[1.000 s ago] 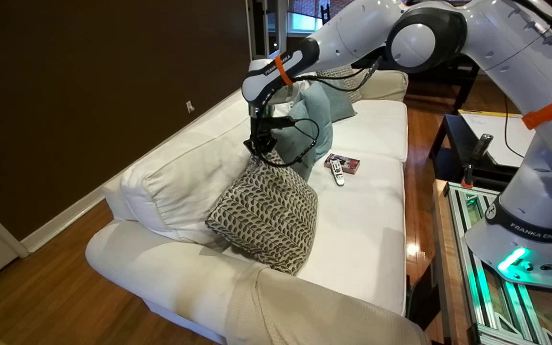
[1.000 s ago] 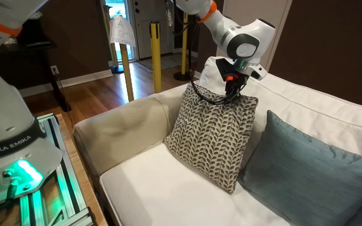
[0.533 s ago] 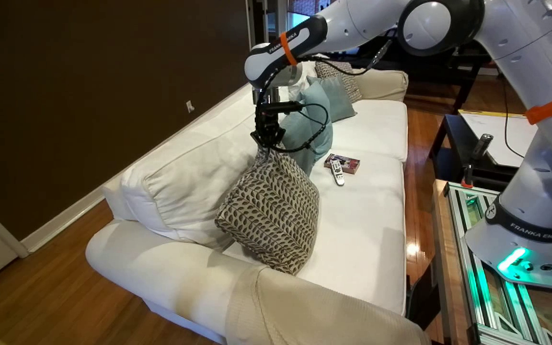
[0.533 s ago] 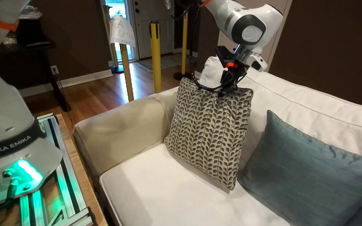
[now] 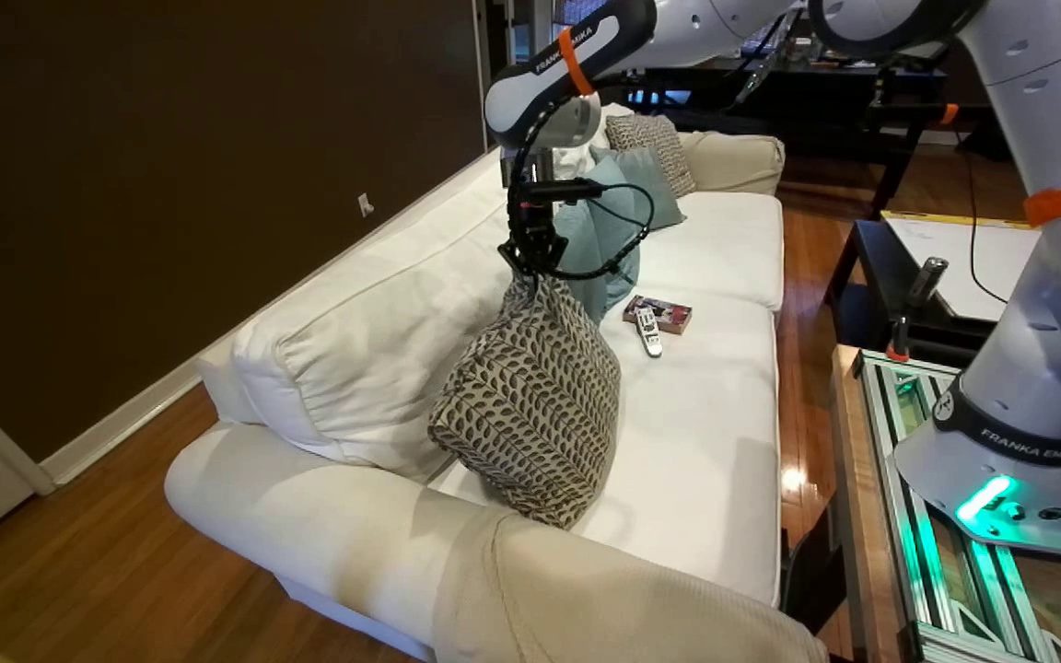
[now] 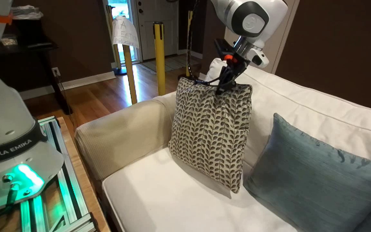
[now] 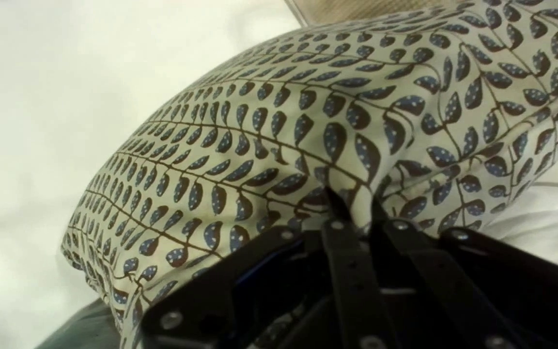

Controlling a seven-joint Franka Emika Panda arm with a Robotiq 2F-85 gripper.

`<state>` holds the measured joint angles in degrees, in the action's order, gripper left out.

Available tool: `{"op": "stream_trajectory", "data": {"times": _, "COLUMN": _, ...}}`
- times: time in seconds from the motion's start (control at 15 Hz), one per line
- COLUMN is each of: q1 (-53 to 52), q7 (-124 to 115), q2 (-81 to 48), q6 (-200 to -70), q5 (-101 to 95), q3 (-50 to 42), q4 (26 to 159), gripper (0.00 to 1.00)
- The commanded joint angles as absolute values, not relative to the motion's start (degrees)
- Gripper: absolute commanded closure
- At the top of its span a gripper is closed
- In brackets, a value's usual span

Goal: Pick up the beige and black pillow on the far left and lay it on the couch, pick up the blue pillow and stack it on the lying beige and black pillow

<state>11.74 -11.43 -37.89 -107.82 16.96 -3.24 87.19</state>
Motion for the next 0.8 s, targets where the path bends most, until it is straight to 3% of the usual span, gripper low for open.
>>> {"op": "stream_trajectory", "data": {"times": 0.0, "q1": 11.6, "q7": -13.9, "q2": -28.9, "q6": -103.2, "q5": 18.9, "q3": -4.4, "q4": 96.2, "gripper": 0.97}}
{"op": "stream_trajectory", "data": {"times": 0.6, "q1": 11.1, "q7": -17.8, "q2": -15.6, "q6": -97.0, "q5": 20.0, "q3": -7.8, "q4": 106.7, "gripper": 0.97}}
{"op": "stream_trajectory", "data": {"times": 0.67, "q1": 10.9, "q7": -17.0, "q2": -14.9, "q6": -100.0, "q5": 19.6, "q3": -8.0, "q4": 107.3, "gripper": 0.64}}
{"op": "stream_trajectory", "data": {"times": 0.73, "q1": 10.5, "q7": -16.3, "q2": -14.7, "q6": -102.4, "q5": 18.5, "q3": -8.1, "q4": 107.5, "gripper": 0.64}}
